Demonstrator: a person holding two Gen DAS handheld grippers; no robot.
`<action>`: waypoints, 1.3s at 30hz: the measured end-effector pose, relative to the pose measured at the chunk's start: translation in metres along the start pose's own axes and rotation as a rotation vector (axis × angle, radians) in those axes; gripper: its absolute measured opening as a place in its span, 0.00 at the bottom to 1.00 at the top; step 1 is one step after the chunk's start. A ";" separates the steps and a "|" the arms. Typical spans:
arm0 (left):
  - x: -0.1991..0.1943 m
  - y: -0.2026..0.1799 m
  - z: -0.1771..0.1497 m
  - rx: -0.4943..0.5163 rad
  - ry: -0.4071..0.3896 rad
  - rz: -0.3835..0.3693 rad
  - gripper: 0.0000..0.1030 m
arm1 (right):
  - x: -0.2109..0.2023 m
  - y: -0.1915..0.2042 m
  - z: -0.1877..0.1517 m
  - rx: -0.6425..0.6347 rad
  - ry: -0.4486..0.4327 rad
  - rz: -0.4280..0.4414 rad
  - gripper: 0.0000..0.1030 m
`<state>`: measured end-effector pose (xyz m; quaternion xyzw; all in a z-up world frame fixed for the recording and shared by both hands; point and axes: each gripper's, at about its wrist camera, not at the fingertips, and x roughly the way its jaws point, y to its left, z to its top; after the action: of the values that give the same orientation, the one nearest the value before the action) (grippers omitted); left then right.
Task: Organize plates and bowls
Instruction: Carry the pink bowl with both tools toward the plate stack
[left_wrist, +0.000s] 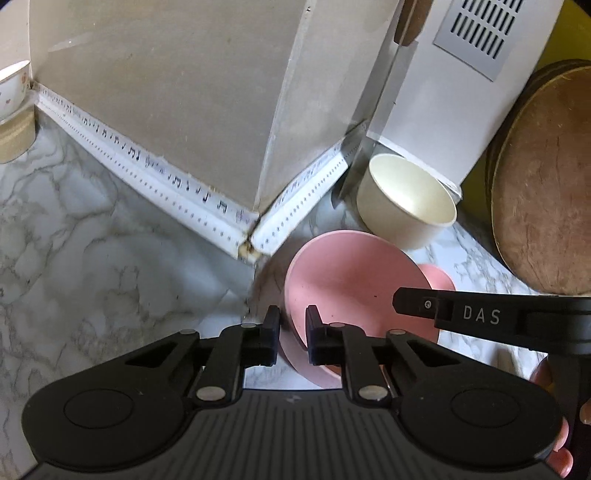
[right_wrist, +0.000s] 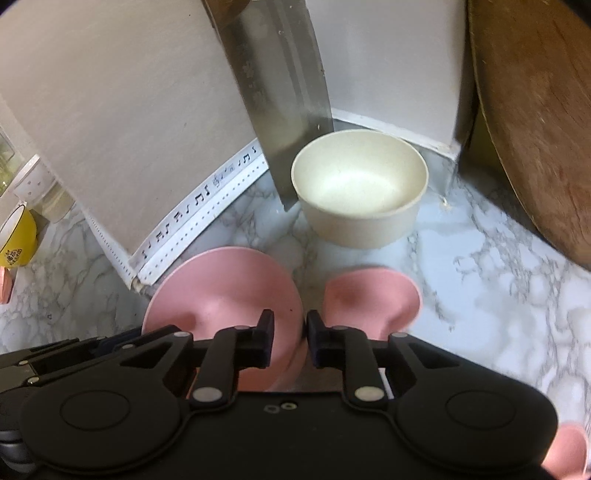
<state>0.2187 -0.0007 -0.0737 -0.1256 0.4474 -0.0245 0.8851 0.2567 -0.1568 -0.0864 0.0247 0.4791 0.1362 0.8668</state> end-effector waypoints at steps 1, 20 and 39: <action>-0.003 0.000 -0.002 0.004 0.006 -0.004 0.13 | -0.002 0.000 -0.003 0.008 0.004 -0.002 0.20; -0.070 -0.012 -0.049 0.147 0.063 -0.078 0.14 | -0.083 0.012 -0.079 0.124 -0.015 -0.032 0.19; -0.081 -0.023 -0.091 0.242 0.179 -0.134 0.14 | -0.106 0.006 -0.139 0.210 0.062 -0.073 0.19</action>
<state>0.0995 -0.0281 -0.0561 -0.0453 0.5089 -0.1484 0.8467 0.0853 -0.1904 -0.0730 0.0938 0.5178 0.0543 0.8486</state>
